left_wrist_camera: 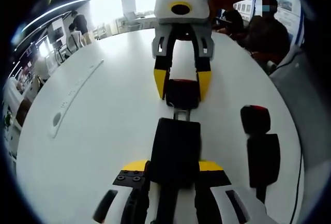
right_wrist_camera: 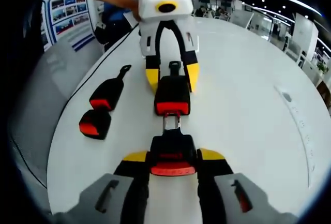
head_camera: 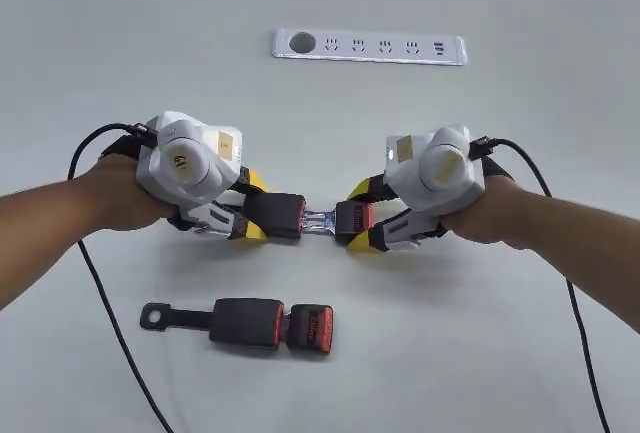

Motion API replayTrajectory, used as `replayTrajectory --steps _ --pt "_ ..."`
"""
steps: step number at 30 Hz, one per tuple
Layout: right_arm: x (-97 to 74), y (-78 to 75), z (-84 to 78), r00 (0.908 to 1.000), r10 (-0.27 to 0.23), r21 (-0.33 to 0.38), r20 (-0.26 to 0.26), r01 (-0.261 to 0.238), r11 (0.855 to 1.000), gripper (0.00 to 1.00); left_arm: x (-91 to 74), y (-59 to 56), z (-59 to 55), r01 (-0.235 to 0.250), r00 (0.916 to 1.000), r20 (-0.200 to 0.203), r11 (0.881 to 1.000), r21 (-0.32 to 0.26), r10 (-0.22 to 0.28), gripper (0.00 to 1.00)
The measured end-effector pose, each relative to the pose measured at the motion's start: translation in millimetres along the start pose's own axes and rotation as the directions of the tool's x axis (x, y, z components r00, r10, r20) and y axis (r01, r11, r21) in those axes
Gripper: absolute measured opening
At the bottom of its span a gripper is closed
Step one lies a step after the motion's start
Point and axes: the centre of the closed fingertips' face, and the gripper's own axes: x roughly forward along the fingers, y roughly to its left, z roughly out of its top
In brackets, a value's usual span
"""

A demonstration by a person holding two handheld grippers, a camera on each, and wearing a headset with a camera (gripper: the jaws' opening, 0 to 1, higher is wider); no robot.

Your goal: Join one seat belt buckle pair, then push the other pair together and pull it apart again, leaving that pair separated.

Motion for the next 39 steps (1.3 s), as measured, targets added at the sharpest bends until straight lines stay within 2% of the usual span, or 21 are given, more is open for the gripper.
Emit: replayTrajectory --steps 7,13,17,27,30,33,36,39 --pt "5.8 -0.2 10.6 0.9998 -0.007 0.012 0.017 0.007 1.0 0.35 -0.2 -0.3 -0.1 -0.012 0.9999 -0.006 1.0 -0.007 0.012 0.34" --pt "4.8 -0.3 11.3 0.9999 -0.006 0.019 0.013 0.005 1.0 0.35 -0.8 -0.2 -0.6 -0.009 1.0 -0.004 1.0 -0.001 0.009 0.34" --pt "4.4 -0.1 12.6 0.9999 -0.004 0.02 0.015 0.004 1.0 0.35 -1.3 -0.8 -0.8 0.007 0.9999 -0.011 1.0 0.026 -0.007 0.34" --pt "7.3 0.0 18.4 0.9997 -0.022 0.035 0.007 0.022 0.999 0.35 -1.4 -0.4 -1.0 0.006 0.9998 -0.018 1.0 0.017 -0.005 0.33" --pt "12.9 0.0 24.8 0.9991 -0.028 0.067 0.032 0.025 0.997 0.34 -1.0 0.4 -1.3 0.004 0.9999 -0.013 1.0 0.015 -0.004 0.33" --pt "19.1 -0.6 30.7 0.9993 -0.036 0.052 0.01 0.036 0.998 0.34 -1.3 0.1 -1.4 0.006 0.9998 -0.019 1.0 0.02 -0.006 0.33" --pt "19.0 -2.1 30.7 0.9993 -0.034 0.064 0.015 0.033 0.997 0.34 -1.5 0.3 -2.0 0.005 0.9999 -0.01 1.0 0.017 -0.005 0.32" --pt "20.2 -2.8 32.1 0.9989 -0.044 0.067 0.013 0.043 0.997 0.34 -1.8 -0.5 -1.4 0.007 0.9997 -0.022 1.0 0.02 -0.007 0.32"
